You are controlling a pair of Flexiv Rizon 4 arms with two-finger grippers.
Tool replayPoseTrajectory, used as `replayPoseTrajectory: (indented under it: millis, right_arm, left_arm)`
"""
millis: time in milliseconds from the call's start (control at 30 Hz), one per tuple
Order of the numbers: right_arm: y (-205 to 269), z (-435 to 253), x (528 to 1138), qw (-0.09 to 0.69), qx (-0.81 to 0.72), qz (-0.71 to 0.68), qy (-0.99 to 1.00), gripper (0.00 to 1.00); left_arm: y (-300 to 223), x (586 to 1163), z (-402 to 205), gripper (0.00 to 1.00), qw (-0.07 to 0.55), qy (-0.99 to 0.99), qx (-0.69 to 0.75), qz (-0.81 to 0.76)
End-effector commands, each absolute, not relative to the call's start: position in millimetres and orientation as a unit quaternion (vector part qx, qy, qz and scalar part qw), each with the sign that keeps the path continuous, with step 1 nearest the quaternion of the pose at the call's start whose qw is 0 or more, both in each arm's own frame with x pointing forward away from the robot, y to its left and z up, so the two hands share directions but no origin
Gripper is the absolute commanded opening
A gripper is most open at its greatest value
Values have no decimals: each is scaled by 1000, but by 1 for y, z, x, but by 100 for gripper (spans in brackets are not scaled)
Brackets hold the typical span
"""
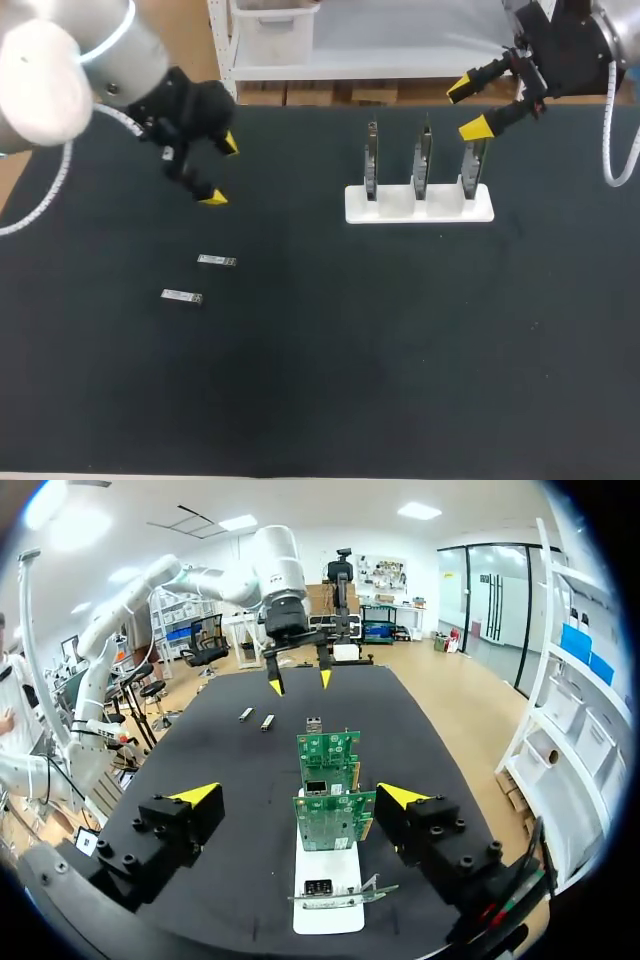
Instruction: Pick up the optical module with the left hand, and insert it into the network port with the right hand.
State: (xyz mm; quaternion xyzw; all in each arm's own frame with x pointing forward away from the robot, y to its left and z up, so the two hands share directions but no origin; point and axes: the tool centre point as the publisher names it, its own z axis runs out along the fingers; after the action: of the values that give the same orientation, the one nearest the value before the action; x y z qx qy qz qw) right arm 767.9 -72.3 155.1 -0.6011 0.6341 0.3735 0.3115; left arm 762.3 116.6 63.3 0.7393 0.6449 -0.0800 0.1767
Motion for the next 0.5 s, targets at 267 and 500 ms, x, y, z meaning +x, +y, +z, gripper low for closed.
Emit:
replayPoseTrajectory:
  millis: [267,500]
  right_arm:
    - [-72,155,768,312,-601,374,634,100]
    - [-72,155,768,312,-601,374,634,100]
  left_arm:
    - [160,754,60,100,160,683,711,-50]
    - [165,741,60,100,145,688,711,-30]
